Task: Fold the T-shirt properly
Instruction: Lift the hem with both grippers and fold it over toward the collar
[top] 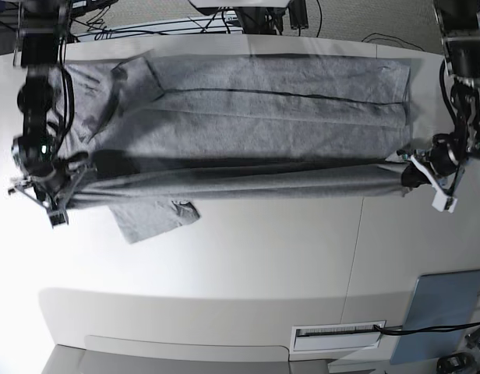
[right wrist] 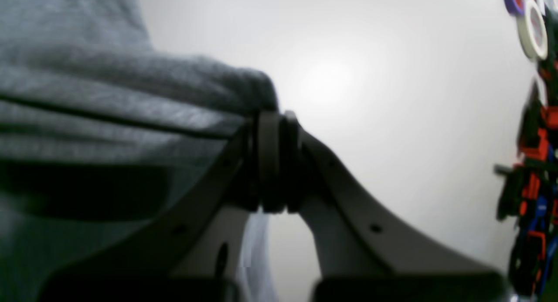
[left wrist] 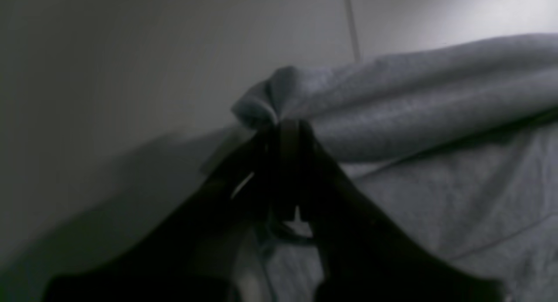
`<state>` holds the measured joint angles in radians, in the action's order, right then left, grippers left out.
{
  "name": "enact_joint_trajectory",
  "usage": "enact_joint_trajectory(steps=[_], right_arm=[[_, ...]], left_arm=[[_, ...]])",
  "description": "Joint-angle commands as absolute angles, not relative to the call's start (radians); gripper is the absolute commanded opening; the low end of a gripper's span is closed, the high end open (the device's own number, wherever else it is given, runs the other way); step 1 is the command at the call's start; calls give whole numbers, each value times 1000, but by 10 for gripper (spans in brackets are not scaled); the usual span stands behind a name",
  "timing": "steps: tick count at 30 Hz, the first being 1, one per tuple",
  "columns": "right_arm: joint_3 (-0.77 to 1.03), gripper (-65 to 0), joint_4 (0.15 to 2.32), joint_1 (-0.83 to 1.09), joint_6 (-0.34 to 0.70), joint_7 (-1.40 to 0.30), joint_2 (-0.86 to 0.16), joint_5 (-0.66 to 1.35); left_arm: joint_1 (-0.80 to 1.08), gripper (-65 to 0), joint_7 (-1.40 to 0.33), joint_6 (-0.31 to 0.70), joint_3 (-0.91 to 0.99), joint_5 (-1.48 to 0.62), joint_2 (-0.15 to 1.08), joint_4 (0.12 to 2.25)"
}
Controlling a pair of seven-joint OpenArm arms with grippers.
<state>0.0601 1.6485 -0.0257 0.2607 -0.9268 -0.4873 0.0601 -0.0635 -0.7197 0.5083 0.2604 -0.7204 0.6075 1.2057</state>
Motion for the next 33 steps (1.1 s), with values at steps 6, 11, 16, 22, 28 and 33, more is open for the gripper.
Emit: enact_joint_trajectory(steps=[6,11,16,22,28,33], right_arm=[[156,-650,1851,154,233,-936,-504,40],[219,-650,1976,303,227,-931,-490,36],[236,-650,1992,389,217,-927,-490,23],[236,-650,1991,462,199,-928,-490,-19],[236,-650,1949,464,190,-927,-491,-20],[236,-650,1861,450,190,-908,-491,-20]], left_arm=[[53,-650,-774,604,419,-831,637,1305],[134,-650,-777,604,435,-849,637,1314],[170,-650,-764,604,435,-867,637,1314],[172,-650,-793,604,435,-867,637,1314],[172,-650,-808,603,435,-798,637,1313],[171,-650,-823,604,435,-797,637,1313]])
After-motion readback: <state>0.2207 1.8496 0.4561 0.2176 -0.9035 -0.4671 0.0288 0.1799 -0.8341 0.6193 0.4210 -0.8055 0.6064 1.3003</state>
